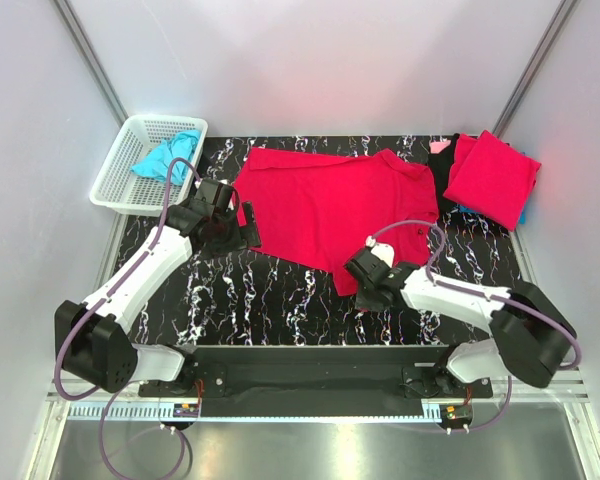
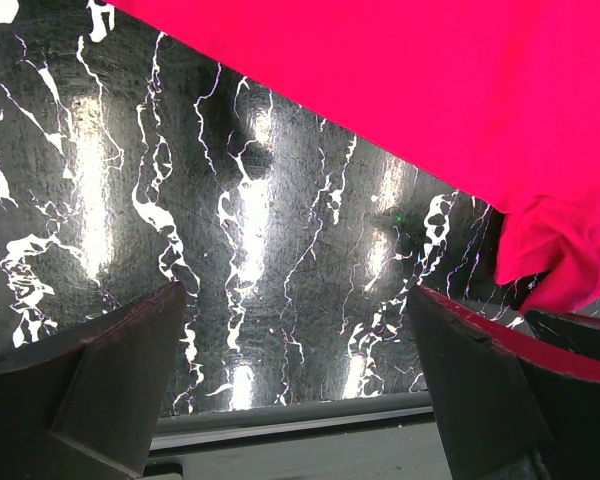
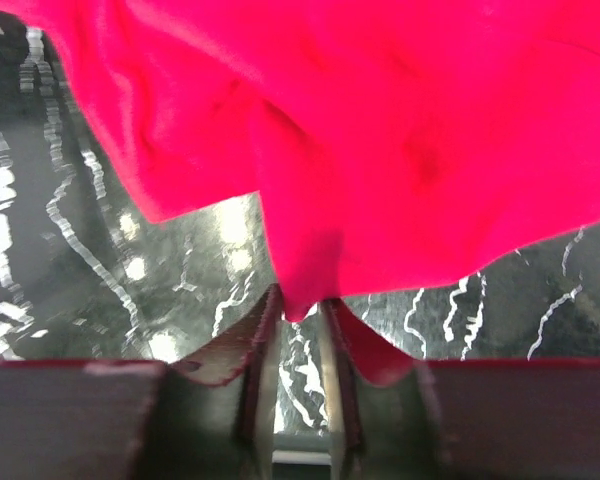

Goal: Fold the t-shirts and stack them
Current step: Flatten the tshirt out

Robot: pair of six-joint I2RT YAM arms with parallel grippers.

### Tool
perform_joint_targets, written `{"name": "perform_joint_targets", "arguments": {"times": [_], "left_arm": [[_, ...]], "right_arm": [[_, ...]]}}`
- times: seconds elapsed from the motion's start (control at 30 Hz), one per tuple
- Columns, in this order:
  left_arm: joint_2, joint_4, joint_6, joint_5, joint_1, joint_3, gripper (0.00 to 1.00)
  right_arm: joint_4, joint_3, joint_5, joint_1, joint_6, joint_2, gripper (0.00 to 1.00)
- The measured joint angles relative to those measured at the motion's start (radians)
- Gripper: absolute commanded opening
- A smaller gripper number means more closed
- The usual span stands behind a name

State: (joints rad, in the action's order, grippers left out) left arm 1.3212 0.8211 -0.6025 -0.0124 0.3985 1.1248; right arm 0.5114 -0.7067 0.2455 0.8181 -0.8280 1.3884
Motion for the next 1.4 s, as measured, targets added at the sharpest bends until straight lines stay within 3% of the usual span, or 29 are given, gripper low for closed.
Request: {"name": "perform_joint_targets", "arguments": {"times": [0.1, 0.13, 0.53, 0.7, 0.83, 0.87, 1.0, 1.17, 1.2, 1.3, 1.4], "left_arm": [[0.0, 0.0, 0.0, -0.001, 0.0, 0.0, 0.99], [0.0, 0.0, 0.0, -0.002, 0.0, 0.0, 0.99], [0.0, 0.001, 0.0, -0.003, 0.0, -0.004, 0.99], [0.0, 0.0, 0.0, -0.003, 0.0, -0.005, 0.99], [0.0, 0.0, 0.0, -0.003, 0.0, -0.005, 0.99], [0.0, 0.001, 0.0, -0.003, 0.0, -0.005, 0.99], [-0.006, 0.001, 0.0, -0.004, 0.0, -0.005, 0.99], [-0.011, 0.001, 0.0, -0.01, 0.0, -0.005, 0.99], [-0.011, 0.001, 0.0, -0.011, 0.0, -0.005, 0.99], [-0.011, 0.001, 0.0, -0.011, 0.0, -0.005, 0.99], [-0.011, 0.001, 0.001, -0.011, 0.0, -0.005, 0.99]], "right_arm": [[0.016, 0.0, -0.002, 0.0, -0.006, -0.061, 0.1], [0.022, 0.0, -0.003, 0.0, -0.01, -0.079, 0.0], [0.183, -0.08, 0.008, 0.001, -0.028, -0.253, 0.0], [0.278, -0.114, 0.117, 0.005, -0.082, -0.292, 0.0], [0.326, -0.12, 0.192, 0.005, -0.116, -0.235, 0.03], [0.33, -0.122, 0.194, 0.005, -0.121, -0.204, 0.11], [0.339, -0.138, 0.194, 0.005, -0.127, -0.074, 0.12], [0.337, -0.14, 0.18, 0.005, -0.125, -0.017, 0.1], [0.335, -0.14, 0.181, 0.005, -0.122, -0.017, 0.04], [0.32, -0.14, 0.18, 0.005, -0.116, -0.016, 0.0], [0.313, -0.14, 0.179, 0.005, -0.114, -0.006, 0.0]]}}
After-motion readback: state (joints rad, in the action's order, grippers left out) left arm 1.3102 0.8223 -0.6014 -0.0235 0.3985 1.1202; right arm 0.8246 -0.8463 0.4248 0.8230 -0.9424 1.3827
